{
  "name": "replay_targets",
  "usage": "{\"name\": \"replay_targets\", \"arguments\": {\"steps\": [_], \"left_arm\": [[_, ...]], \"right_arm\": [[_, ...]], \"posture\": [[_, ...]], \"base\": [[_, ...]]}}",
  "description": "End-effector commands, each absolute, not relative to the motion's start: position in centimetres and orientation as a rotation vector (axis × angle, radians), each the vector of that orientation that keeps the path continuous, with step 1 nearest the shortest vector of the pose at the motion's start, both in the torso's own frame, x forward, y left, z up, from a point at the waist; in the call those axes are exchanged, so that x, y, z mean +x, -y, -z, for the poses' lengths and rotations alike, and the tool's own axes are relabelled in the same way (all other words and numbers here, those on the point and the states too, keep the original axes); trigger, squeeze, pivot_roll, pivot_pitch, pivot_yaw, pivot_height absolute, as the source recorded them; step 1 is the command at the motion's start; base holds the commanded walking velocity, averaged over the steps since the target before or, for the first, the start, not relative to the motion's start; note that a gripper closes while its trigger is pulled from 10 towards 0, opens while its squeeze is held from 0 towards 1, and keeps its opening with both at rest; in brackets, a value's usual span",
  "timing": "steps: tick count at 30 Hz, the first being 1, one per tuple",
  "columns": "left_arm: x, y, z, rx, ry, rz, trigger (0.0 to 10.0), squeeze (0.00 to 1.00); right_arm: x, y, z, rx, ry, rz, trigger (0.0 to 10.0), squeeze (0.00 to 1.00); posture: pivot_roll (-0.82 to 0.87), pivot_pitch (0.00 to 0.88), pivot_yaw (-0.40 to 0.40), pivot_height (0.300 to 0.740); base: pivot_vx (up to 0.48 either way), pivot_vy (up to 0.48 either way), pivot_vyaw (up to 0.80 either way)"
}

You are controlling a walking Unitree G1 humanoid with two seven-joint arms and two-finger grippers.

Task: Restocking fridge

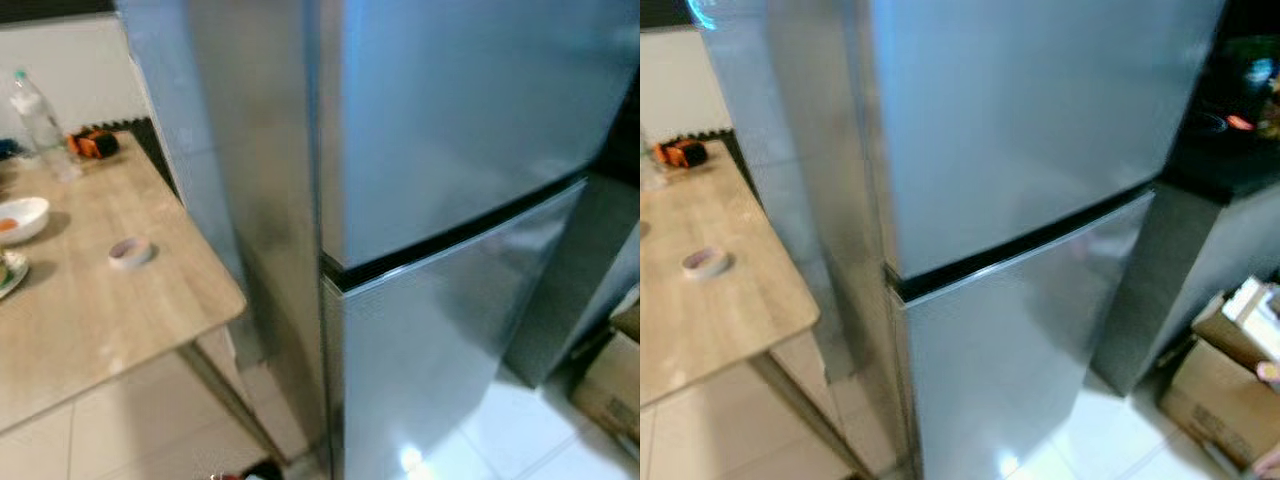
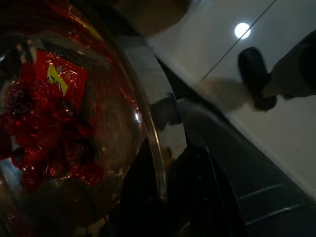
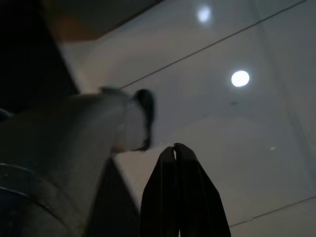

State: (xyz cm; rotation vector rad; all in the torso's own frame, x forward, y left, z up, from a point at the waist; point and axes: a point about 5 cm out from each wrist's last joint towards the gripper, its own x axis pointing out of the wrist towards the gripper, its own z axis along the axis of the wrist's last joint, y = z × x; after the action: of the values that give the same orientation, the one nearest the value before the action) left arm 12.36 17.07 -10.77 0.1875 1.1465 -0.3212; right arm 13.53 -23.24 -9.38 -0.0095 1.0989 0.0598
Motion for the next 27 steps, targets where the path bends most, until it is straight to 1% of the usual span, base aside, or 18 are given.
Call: {"name": "replay_targets", "arguments": {"steps": [1, 6, 8, 9, 13, 14, 15, 16, 17, 19, 20, 21, 23, 25, 26, 27], "left_arm": [[10.8, -17.6, 11.2, 0.203, -1.208, 0.307, 10.0, 0.0], [10.8, -17.7, 11.2, 0.205, -1.209, 0.305, 10.0, 0.0], [10.8, -17.7, 11.2, 0.204, -1.211, 0.302, 10.0, 0.0], [10.8, -17.7, 11.2, 0.204, -1.211, 0.302, 10.0, 0.0], [10.8, -17.8, 11.2, 0.204, -1.213, 0.299, 10.0, 0.0], [10.8, -17.8, 11.2, 0.204, -1.213, 0.299, 10.0, 0.0], [10.7, -17.8, 11.2, 0.204, -1.214, 0.298, 10.0, 0.0], [10.7, -17.8, 11.2, 0.204, -1.214, 0.298, 10.0, 0.0], [10.7, -17.9, 11.2, 0.204, -1.214, 0.297, 10.0, 0.0], [10.7, -17.9, 11.2, 0.204, -1.214, 0.297, 10.0, 0.0], [10.7, -17.9, 11.2, 0.206, -1.214, 0.296, 10.0, 0.0], [10.7, -17.9, 11.2, 0.206, -1.214, 0.296, 10.0, 0.0], [10.7, -17.9, 11.2, 0.204, -1.213, 0.296, 10.0, 0.0], [10.7, -17.9, 11.2, 0.205, -1.213, 0.296, 10.0, 0.0], [10.7, -17.9, 11.2, 0.207, -1.213, 0.297, 10.0, 0.0], [10.7, -17.9, 11.2, 0.207, -1.213, 0.297, 10.0, 0.0]], "right_arm": [[14.3, 22.5, 9.2, -0.021, -1.069, -0.112, 10.0, 0.0], [16.1, 22.4, 8.3, 0.027, -0.98, -0.157, 10.0, 0.0], [18.4, 22.2, 6.9, 0.071, -0.871, -0.257, 10.0, 0.0], [18.4, 22.2, 6.9, 0.071, -0.871, -0.257, 10.0, 0.0], [22.0, 22.6, 3.7, 0.151, -0.683, -0.45, 10.0, 0.0], [22.0, 22.6, 3.7, 0.151, -0.683, -0.45, 10.0, 0.0], [23.0, 22.7, 2.4, 0.183, -0.622, -0.545, 10.0, 0.0], [23.0, 22.7, 2.4, 0.183, -0.622, -0.545, 10.0, 0.0], [23.7, 22.7, 1.3, 0.203, -0.575, -0.63, 10.0, 0.0], [23.7, 22.7, 1.3, 0.203, -0.575, -0.63, 10.0, 0.0], [24.6, 22.8, -0.8, 0.224, -0.499, -0.823, 10.0, 0.0], [24.6, 22.8, -0.8, 0.224, -0.499, -0.823, 10.0, 0.0], [25.1, 22.8, -2.7, 0.193, -0.463, -0.976, 10.0, 0.0], [25.2, 22.8, -3.0, 0.19, -0.456, -1.003, 10.0, 0.0], [25.3, 22.7, -3.7, 0.199, -0.44, -1.056, 10.0, 0.24], [25.4, 22.6, -4.1, 0.205, -0.433, -1.081, 10.0, 0.24]], "posture": [[-0.09, 0.0, 0.018, 0.74], [-0.09, 0.0, 0.018, 0.74], [-0.09, 0.0, 0.019, 0.74], [-0.09, 0.0, 0.019, 0.74], [-0.09, 0.0, 0.02, 0.74], [-0.09, 0.0, 0.02, 0.74], [-0.09, 0.0, 0.019, 0.74], [-0.09, 0.0, 0.019, 0.74], [-0.09, 0.0, 0.019, 0.74], [-0.09, 0.0, 0.019, 0.74], [-0.09, 0.0, 0.018, 0.74], [-0.09, 0.0, 0.018, 0.74], [-0.09, 0.0, 0.018, 0.74], [-0.09, 0.0, 0.018, 0.74], [-0.09, 0.0, 0.018, 0.74], [-0.09, 0.0, 0.018, 0.74]], "base": [[0.0, 0.0, 0.0], [0.0, 0.0, 0.0], [0.0, 0.0, 0.0], [0.0, 0.0, 0.0], [0.0, 0.0, 0.0], [0.0, 0.0, 0.0], [0.0, 0.0, 0.0], [0.0, 0.0, 0.0], [0.0, 0.0, 0.0], [0.0, 0.0, 0.0], [0.0, 0.0, 0.0], [0.0, 0.0, 0.0], [0.0, 0.0, 0.0], [0.0, 0.0, 0.0], [0.0, 0.0, 0.0], [0.0, 0.0, 0.0]]}}
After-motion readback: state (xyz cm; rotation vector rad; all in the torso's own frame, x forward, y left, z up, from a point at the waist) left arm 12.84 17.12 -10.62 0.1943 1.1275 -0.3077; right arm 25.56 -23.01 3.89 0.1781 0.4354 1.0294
